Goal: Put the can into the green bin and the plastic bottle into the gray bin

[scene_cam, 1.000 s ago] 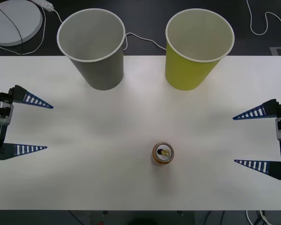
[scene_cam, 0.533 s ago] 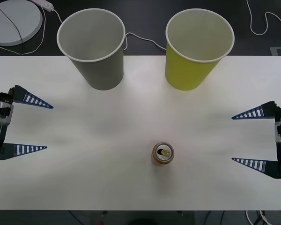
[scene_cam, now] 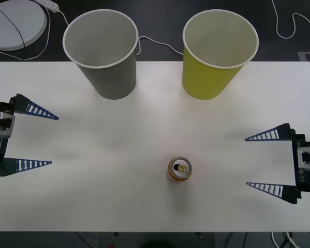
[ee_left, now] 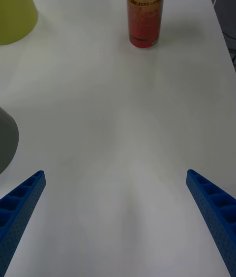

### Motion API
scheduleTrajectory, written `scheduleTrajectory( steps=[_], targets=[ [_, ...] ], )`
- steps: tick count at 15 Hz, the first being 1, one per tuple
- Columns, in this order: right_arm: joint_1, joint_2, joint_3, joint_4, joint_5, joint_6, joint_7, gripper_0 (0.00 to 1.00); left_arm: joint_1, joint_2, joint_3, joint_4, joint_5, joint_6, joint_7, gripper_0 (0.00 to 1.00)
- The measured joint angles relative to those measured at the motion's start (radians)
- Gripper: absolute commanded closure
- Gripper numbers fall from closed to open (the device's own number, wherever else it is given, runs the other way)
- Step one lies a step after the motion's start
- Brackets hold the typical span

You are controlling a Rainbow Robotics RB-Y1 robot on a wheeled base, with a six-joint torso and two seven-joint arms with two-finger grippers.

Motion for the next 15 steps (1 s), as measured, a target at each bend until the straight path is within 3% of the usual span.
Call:
scheduleTrajectory(
  steps=[4, 9, 15],
  targets=[
    [-0.037, 0.078, 0.017, 0.137, -0.011, -0.016, 0.106, 0.00, 0.000, 0.000, 0.000, 0.000, 0.000, 0.000, 0.000, 0.00],
    [-0.057, 0.130, 0.060, 0.242, -0.021, -0.020, 0.144, 0.00, 0.000, 0.000, 0.000, 0.000, 0.000, 0.000, 0.000, 0.00],
    [-0.126, 0.150, 0.189, 0.461, -0.128, -0.007, 0.276, 0.00, 0.000, 0.000, 0.000, 0.000, 0.000, 0.000, 0.000, 0.00]
  ],
)
